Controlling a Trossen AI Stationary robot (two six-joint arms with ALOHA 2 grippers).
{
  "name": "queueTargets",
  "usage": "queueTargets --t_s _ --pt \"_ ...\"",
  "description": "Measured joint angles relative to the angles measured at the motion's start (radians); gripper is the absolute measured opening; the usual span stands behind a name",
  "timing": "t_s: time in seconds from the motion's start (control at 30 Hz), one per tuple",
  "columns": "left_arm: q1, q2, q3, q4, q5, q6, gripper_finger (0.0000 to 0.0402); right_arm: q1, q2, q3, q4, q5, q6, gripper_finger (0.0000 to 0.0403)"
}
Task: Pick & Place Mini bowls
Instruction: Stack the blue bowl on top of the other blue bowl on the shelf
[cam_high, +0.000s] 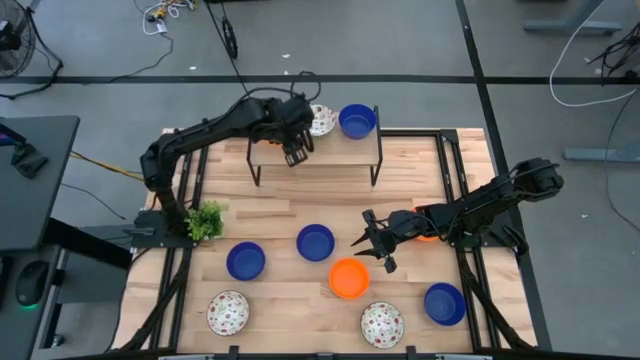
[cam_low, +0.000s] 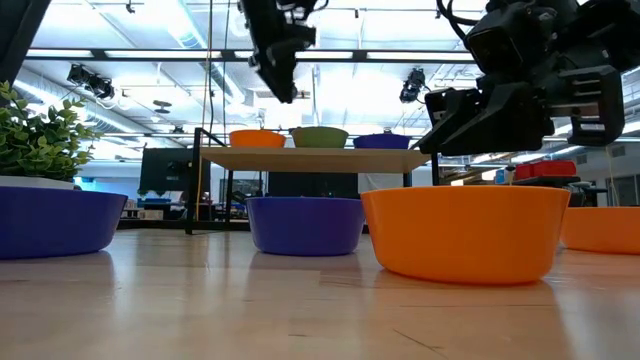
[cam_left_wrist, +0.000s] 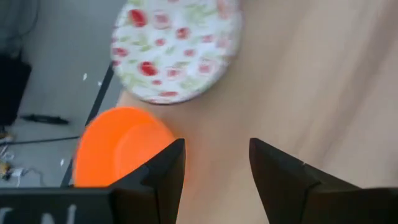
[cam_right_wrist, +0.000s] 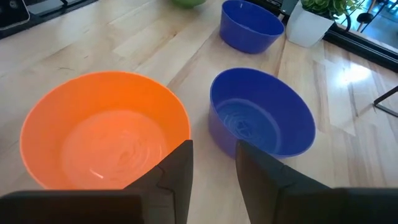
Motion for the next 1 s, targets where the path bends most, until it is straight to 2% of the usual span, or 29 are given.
queueTargets --t_s 0.17,0.3,0.43,0.6,0.7,0.83,1.0 --pt "-0.113 -0.035 -0.038 0.0 -0.008 -0.028 0.0181 0.0 0.0 0.0 -0.024 0.0 -0.003 0.0123" --pt "-0.21 -0.064 -0.156 0.086 -0.015 -0.076 0.0169 0.0 0.0 0.0 -0.038 0.0 0.007 0.0123" --pt "-0.315 -0.099 -0.356 0.28 -0.016 -0.126 0.0155 0.0 0.0 0.0 -0.041 0.0 0.009 0.0123" --pt "-0.446 -0.129 -0.667 0.636 -0.018 -0.22 0.0138 0.0 0.0 0.0 -0.037 0.0 0.017 0.0123" --pt "-0.515 -0.131 -0.825 0.817 -0.054 -0.317 0.013 0.0 0.0 0.0 -0.014 -0.001 0.065 0.0123" --pt "-0.599 -0.131 -0.938 0.943 -0.141 -0.499 0.0121 0.0 0.0 0.016 -0.013 -0.005 0.073 0.0123" --pt "-0.697 -0.133 -1.007 0.94 -0.386 -0.713 0.0115 0.0 0.061 0.174 -0.203 -0.011 0.062 0.0123"
